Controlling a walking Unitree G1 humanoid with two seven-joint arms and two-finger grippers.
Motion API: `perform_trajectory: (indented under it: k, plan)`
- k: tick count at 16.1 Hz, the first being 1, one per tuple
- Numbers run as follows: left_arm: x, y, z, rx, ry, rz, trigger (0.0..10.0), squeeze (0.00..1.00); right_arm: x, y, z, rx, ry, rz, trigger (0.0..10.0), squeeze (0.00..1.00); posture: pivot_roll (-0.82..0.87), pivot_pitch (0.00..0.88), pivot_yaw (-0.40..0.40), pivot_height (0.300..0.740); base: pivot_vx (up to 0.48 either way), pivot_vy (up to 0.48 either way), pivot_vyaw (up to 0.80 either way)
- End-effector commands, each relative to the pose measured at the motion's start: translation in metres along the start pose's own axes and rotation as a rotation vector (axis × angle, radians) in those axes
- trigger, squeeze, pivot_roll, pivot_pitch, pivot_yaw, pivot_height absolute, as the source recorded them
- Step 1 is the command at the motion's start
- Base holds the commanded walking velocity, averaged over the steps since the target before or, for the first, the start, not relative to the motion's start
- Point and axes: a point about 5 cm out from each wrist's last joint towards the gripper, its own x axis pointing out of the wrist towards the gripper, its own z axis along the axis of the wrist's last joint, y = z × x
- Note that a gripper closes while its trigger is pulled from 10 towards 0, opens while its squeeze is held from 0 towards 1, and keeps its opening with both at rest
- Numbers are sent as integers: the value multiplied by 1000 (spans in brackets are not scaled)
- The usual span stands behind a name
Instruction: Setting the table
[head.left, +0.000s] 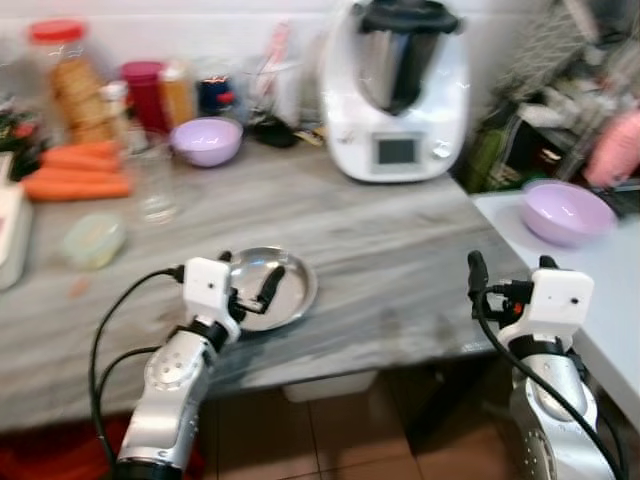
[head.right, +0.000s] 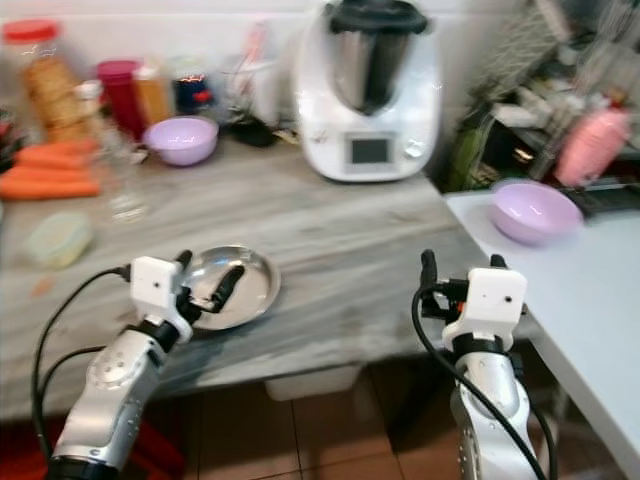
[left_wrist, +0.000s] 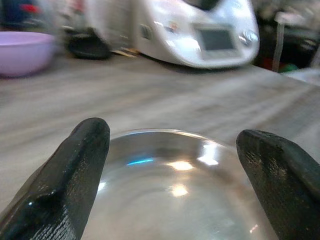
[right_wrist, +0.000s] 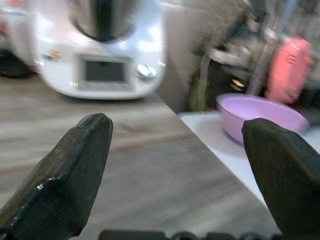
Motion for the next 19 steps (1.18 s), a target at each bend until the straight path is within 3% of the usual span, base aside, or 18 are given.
perform_trajectory:
  k: [1,9,19]
  plan:
    - [5,-9,4,-6,-14,-43,10000,0,-1,-6,-2,-9,14,-18,10000,0,-75,0,9,740,0,0,-800]
    - [5,-10,7,-28,-39,-44,10000,0,-1,-6,-1,-10,7,-17,10000,0,-74,0,11,740,0,0,-800]
    - [5,-15,15,-79,-82,-105,10000,0,-2,-4,3,-24,-17,4,10000,0,-76,0,11,740,0,0,-263]
